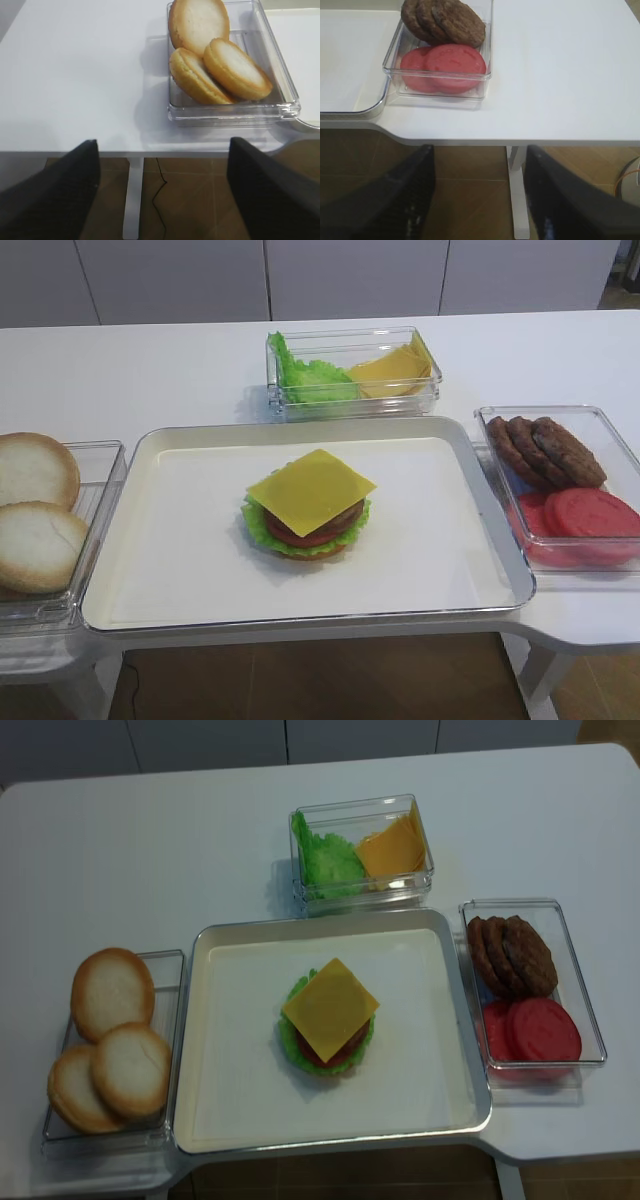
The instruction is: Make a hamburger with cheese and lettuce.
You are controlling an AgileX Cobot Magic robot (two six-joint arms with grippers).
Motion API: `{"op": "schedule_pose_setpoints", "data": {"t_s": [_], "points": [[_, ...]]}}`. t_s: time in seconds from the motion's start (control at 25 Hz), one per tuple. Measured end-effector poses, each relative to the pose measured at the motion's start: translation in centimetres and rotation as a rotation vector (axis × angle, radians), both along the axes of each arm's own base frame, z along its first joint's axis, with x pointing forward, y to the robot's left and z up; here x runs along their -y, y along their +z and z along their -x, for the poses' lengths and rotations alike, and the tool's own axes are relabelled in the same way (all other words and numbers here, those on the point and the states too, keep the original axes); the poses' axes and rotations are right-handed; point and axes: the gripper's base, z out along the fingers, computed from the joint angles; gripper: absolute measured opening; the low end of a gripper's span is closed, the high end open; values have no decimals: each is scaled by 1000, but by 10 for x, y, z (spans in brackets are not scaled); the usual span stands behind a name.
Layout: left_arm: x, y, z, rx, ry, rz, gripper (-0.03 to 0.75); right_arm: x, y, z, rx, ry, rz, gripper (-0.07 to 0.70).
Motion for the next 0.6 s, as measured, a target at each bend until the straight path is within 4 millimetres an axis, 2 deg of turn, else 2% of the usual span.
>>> {"op": "schedule_pose_setpoints", "data": {"t_s": [0.6], "points": [[0,0,0,0,0,0,580,0,0,0,0,-1,-2,428]]}}
